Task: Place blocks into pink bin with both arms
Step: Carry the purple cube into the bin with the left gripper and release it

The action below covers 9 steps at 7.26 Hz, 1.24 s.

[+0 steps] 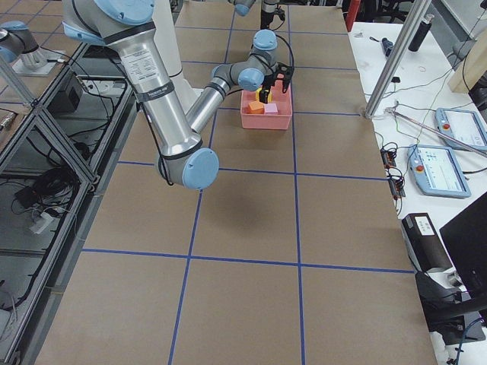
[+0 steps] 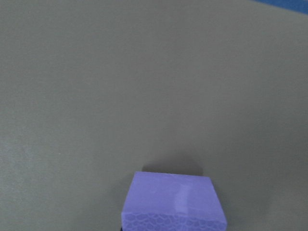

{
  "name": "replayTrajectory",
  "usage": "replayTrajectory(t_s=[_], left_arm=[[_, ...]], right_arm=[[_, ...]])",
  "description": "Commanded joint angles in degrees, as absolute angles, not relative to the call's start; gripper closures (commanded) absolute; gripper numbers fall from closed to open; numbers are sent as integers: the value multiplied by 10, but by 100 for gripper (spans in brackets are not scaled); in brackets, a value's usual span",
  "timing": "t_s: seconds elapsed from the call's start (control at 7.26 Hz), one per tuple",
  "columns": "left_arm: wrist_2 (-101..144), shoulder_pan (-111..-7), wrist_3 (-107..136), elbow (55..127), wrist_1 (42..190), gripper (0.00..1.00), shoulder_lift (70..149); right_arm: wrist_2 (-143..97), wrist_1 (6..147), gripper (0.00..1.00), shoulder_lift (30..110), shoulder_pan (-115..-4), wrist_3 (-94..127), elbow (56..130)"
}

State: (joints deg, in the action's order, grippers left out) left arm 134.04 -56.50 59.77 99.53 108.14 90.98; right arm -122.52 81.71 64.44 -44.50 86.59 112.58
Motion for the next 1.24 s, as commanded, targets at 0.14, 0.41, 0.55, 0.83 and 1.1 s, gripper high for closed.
replayTrajectory(t_s=[0.14, 0.41, 0.55, 0.83, 1.1], left_arm=[[1416, -565, 820, 1039, 1079, 100, 1050], [1421, -532, 949, 1045, 1078, 100, 1145], [1412, -479, 1008, 1042, 1078, 100, 1177], [1318, -395, 1025, 1013, 1068, 100, 1223], [1304, -377, 1021, 988, 1049, 84, 1238]], right_arm=[[-1288, 814, 1, 749, -544, 750, 1143], [-1330, 814, 1, 804, -602, 639, 1138], [-1331, 814, 1, 809, -606, 634, 1137], [-1330, 814, 1, 808, -606, 632, 1128], [-1330, 814, 1, 809, -606, 632, 1127]])
